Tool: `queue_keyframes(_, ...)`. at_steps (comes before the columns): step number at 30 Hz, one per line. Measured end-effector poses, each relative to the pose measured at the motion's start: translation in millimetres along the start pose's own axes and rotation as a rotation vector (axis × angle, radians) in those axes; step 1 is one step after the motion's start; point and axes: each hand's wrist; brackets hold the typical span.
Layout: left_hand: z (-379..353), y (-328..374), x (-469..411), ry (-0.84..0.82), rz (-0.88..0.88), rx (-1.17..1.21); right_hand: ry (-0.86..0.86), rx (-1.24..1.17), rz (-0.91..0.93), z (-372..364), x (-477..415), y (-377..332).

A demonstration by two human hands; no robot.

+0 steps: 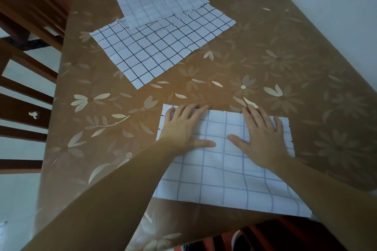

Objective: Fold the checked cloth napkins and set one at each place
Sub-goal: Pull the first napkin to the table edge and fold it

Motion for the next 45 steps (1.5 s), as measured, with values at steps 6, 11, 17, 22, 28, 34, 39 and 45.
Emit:
queue_keyframes(6, 2, 12, 6, 0.014, -0.02, -0.062, 0.011, 0.011, 0.0, 3, -1, 0)
queue_keyframes(11, -1, 61, 31, -0.244, -0.045, 0.002, 0.011, 0.01, -0.016, 5, 3, -3)
queue_keyframes(17, -20, 61, 33, -0.291, -0.025, -0.084, 0.018, -0.148, 0.043, 17, 48, -24)
queue_keyframes(22, -25, 61, 34, -0.258, -0.017, -0.097, 0.036, -0.173, 0.108, 2, 98, -34)
queue_keyframes(28, -22, 68, 46, -0.088, -0.023, -0.009, 0.041, -0.025, 0.016, -22, 112, -29)
queue_keyframes(34, -31, 90, 75, -0.087, 0.073, 0.048, 0.043, -0.019, 0.004, -19, 113, -30)
queue_keyframes(39, -32, 68, 87, -0.085, 0.113, 0.014, 0.009, -0.024, -0.053, -19, 117, 1)
queue_keyframes(45, -24, 38, 111, -0.042, 0.217, -0.021, 0.005, -0.011, -0.16, -15, 128, 47)
Point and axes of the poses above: each hand's wrist, its own x-axis away from the middle knuckle, its own z-axis out of the back of the hand, y = z × x, and after that the axes turned 10 degrees about -z, right-handed
